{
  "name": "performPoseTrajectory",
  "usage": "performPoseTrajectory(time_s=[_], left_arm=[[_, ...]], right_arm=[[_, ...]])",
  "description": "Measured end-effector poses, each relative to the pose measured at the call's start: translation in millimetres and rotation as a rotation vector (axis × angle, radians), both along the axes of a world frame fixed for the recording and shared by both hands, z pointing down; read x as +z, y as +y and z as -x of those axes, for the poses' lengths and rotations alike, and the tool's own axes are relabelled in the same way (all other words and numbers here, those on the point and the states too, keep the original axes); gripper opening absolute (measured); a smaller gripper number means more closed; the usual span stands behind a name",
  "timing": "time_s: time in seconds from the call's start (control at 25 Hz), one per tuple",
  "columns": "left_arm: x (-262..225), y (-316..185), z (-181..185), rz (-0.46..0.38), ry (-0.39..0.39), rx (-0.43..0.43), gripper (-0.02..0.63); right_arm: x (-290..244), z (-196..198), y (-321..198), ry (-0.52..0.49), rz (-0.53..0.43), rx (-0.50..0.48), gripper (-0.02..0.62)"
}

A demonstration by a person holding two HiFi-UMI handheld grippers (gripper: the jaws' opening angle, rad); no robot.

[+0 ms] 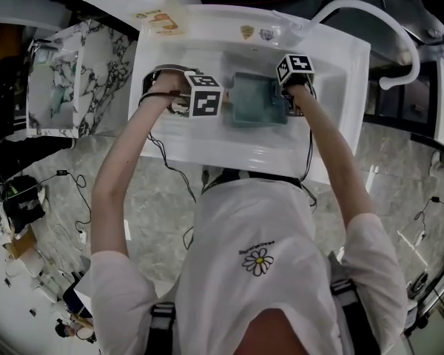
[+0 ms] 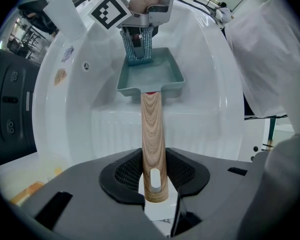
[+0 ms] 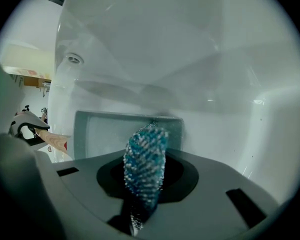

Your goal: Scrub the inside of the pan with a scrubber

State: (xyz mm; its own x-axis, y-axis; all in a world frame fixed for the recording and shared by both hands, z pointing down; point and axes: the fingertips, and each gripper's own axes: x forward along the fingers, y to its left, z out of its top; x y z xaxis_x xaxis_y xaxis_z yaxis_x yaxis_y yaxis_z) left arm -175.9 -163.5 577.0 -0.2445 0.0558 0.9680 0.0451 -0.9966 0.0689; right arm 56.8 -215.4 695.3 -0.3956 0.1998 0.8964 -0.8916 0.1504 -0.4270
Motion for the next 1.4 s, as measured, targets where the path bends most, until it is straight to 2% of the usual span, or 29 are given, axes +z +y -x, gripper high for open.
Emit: performPoseTrajectory(time_s=[0.36,0.6,0.92,1.4], left_arm=[[-2,0,2,-0.001,-0.004,0.007,0.135],[-1,0,3,0.002,-0.010,0.007,0.135],[0,2,3,0.000,-0.008,0.005,0.135],[-1,3,2,0.001,-0.017,0.008,0.135]], right_arm=[[-8,20,2,-0.054,-0.003,0.019,0.061],[-27,60,3,-0.177,0.006,0.062,0.061],[-51,108,6,-0.307,0.007,0.044,0.061],[-62,125,8,-0.384,0.022,0.048,0.060]])
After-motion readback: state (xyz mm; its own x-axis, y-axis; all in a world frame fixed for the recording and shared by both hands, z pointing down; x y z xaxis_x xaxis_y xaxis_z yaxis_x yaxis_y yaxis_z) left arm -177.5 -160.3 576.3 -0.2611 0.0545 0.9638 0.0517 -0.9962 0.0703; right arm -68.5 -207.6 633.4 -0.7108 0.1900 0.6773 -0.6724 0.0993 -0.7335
